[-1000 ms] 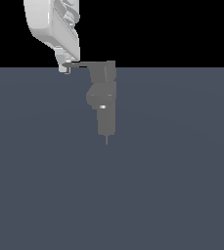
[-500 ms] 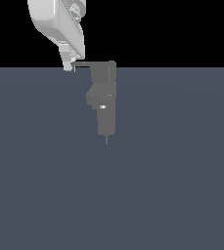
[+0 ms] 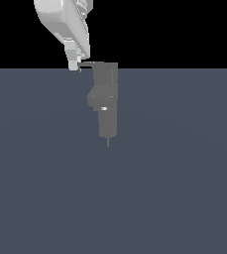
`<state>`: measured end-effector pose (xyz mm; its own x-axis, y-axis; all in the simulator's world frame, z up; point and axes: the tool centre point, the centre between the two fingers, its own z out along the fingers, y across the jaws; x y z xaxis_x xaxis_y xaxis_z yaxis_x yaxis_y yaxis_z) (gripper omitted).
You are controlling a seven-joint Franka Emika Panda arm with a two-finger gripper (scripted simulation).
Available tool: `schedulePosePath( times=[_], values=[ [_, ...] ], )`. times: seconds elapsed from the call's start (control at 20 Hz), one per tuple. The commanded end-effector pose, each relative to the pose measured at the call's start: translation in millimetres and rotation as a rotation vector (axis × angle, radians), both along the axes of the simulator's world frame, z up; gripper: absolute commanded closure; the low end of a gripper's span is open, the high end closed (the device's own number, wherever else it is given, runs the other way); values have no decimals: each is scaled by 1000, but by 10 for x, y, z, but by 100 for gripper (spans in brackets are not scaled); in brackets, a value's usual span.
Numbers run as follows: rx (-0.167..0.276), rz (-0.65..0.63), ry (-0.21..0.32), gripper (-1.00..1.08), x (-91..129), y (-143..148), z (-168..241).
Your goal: Turn on the faucet by rotating a designated handle.
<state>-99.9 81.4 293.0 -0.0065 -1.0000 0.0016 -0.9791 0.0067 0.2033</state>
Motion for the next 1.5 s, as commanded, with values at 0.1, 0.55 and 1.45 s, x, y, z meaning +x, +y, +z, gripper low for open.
schedulePosePath(
  times=[0.1, 0.55, 1.45],
  values=[
    [-1, -16, -2, 108, -8, -348, 17],
    [1, -21, -6, 108, -47, -953, 45],
    [1, -5, -4, 108, 242, -1296, -25]
  ],
)
